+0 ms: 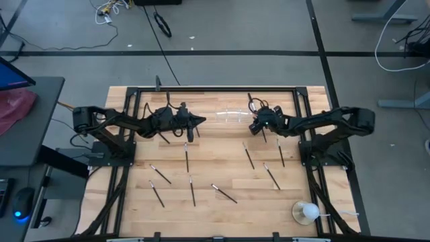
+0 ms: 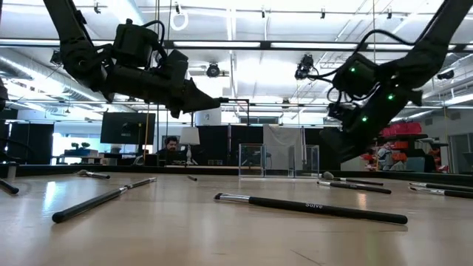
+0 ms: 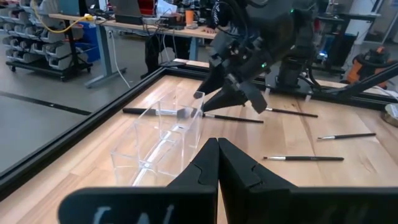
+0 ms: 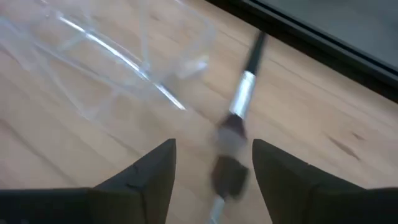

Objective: Put items in baskets/containers
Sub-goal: Put the black blush brush into the transparent organizer, then put the black brow brush into the transparent organizer

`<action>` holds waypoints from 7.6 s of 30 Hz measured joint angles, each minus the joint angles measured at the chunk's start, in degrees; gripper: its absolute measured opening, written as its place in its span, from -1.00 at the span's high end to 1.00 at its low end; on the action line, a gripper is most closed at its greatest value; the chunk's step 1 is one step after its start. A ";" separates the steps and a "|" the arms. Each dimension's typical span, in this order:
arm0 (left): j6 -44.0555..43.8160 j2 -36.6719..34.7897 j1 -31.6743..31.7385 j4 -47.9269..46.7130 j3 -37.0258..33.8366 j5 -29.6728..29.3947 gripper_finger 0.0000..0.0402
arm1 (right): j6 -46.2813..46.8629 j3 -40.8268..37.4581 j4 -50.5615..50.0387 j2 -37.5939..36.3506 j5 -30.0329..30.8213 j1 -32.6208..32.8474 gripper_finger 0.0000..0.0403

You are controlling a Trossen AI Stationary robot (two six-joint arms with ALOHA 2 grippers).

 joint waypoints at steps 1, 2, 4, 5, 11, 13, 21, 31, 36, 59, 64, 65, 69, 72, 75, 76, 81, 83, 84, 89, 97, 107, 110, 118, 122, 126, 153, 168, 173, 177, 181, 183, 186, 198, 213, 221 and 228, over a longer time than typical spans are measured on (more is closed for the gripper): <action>0.00 0.00 0.00 0.01 0.00 -0.01 0.98 | -0.90 0.01 1.63 0.97 -0.52 -0.62 -0.05; 0.00 0.00 0.00 0.00 0.00 0.01 0.98 | -1.39 0.02 2.59 1.81 -0.59 -1.34 -0.05; -0.02 0.00 0.00 -0.04 0.00 0.01 0.98 | -1.90 0.02 3.48 3.44 -0.67 -2.79 -0.03; -0.17 0.00 0.00 -0.04 0.00 0.01 0.98 | -1.92 0.02 4.05 4.18 -1.25 -3.59 -0.02; -0.27 0.00 0.00 -0.04 0.00 0.01 0.98 | -3.67 0.02 7.51 7.19 -5.70 -7.06 0.09; -0.35 0.00 0.00 -0.04 0.00 0.03 0.98 | -4.84 0.02 8.82 7.82 -6.39 -7.57 0.15; -0.39 0.00 0.00 -0.04 0.00 0.02 0.98 | -5.55 0.11 9.93 10.65 -8.95 -10.77 0.58; -0.33 0.02 0.00 -0.02 0.00 0.05 0.98 | -4.52 -0.08 6.34 7.25 -6.26 -10.69 0.97; 0.96 0.02 0.00 -0.01 0.00 0.07 0.98 | 1.65 0.00 -1.95 -2.56 -3.09 -7.69 0.98; 47.96 0.04 -11.24 -12.65 10.11 -5.83 -0.21 | 8.52 19.89 -15.12 -9.85 -24.88 20.28 1.00; 47.74 0.04 -11.95 -15.56 10.23 -5.68 -0.16 | 7.12 19.89 -6.29 -4.28 -27.65 22.16 1.00; 46.98 0.07 -12.05 -15.93 10.23 -6.16 -0.12 | 7.10 19.89 -5.39 -3.50 -28.11 22.27 1.00; 45.45 0.07 -12.26 -17.69 10.23 -7.24 0.13 | 7.12 19.89 -3.95 -1.58 -28.77 22.32 1.00; 44.81 0.07 -12.56 -18.07 10.23 -7.36 0.37 | 7.53 19.89 -3.67 -1.02 -28.82 22.32 1.00; 43.77 0.07 -12.57 -19.22 10.16 -7.13 0.60 | 7.65 19.89 -2.88 -1.06 -28.67 22.32 1.00; 43.73 0.07 -12.49 -19.51 10.16 -7.00 0.66 | 7.67 19.89 -2.66 -1.08 -28.51 22.30 1.00; 43.19 0.07 -12.46 -20.41 10.16 -6.06 0.74 | 7.27 19.89 -2.05 -1.08 -28.89 22.28 1.00; 41.57 0.07 -12.44 -20.70 10.15 -5.11 0.74 | 7.10 19.89 -1.99 -1.08 -29.10 22.32 0.99; 40.52 0.07 -12.44 -20.82 10.16 -4.82 0.74 | 7.05 19.89 -1.93 -1.08 -29.08 22.32 0.97; 36.35 0.07 -12.38 -22.66 10.19 -4.47 0.74 | 5.65 19.89 -2.46 -1.45 -28.04 22.04 0.77; 28.54 0.07 -11.08 -23.44 9.96 -3.23 0.74 | 3.38 19.89 -14.35 -9.11 -27.55 20.77 0.18; 10.23 0.04 -5.32 5.46 0.14 14.37 0.74 | -3.25 5.69 14.17 -5.00 -14.03 24.60 -0.11; 7.38 0.00 -5.63 7.19 -0.33 14.58 0.74 | -6.70 1.83 36.81 0.93 -13.14 25.54 -0.10; 6.45 0.00 -8.21 7.88 -0.33 10.17 0.74 | -17.18 10.62 53.92 16.35 -12.61 25.64 -0.09; 6.70 0.00 -8.63 7.81 -0.33 8.83 0.74 | -18.77 16.43 53.84 19.41 -12.20 25.64 -0.09; 7.06 0.00 -8.63 7.80 -0.33 8.55 0.74 | -19.00 19.15 53.24 19.82 -12.07 25.64 -0.07; 9.14 0.02 -8.57 -2.30 -0.26 4.09 -0.05 | -10.81 21.15 5.89 -6.32 6.81 23.63 0.88; 9.09 0.04 -8.59 -2.09 -0.26 3.39 0.04 | -5.35 35.17 -33.80 -4.42 -9.31 1.01 0.88; 9.03 0.04 -8.59 -2.21 -0.26 3.37 0.06 | -5.68 35.17 -33.76 0.02 -12.15 -1.27 0.84; 9.03 0.04 -8.59 -2.19 -0.26 3.40 0.06 | -6.76 35.17 -33.50 3.10 -12.33 -1.92 0.84; 9.01 0.04 -8.59 -2.16 -0.26 3.40 0.06 | -6.87 35.17 -33.75 5.43 -12.37 -2.54 0.84; 9.01 0.04 -8.59 -2.16 -0.26 3.40 0.06 | -6.93 35.17 -34.38 6.29 -12.39 -2.93 0.84; 8.98 0.04 -8.59 -2.16 -0.28 3.40 0.06 | -6.95 35.17 -34.59 7.38 -12.41 -3.49 0.84; 8.98 0.04 -8.59 -2.14 -0.28 3.40 0.06 | -6.36 35.17 -34.91 11.58 -13.97 -4.76 0.75; 8.40 0.04 -8.59 -2.16 -0.28 3.42 0.06 | -6.81 35.21 -32.37 8.08 -13.73 -5.13 0.06; 7.93 0.04 -8.59 -2.17 -0.31 3.44 0.06 | -5.67 35.21 -38.06 -3.23 -8.19 -3.59 -0.02; 7.98 0.04 -8.59 -2.19 -0.31 3.42 0.06 | 3.99 35.21 -54.78 -11.50 -3.81 3.90 0.10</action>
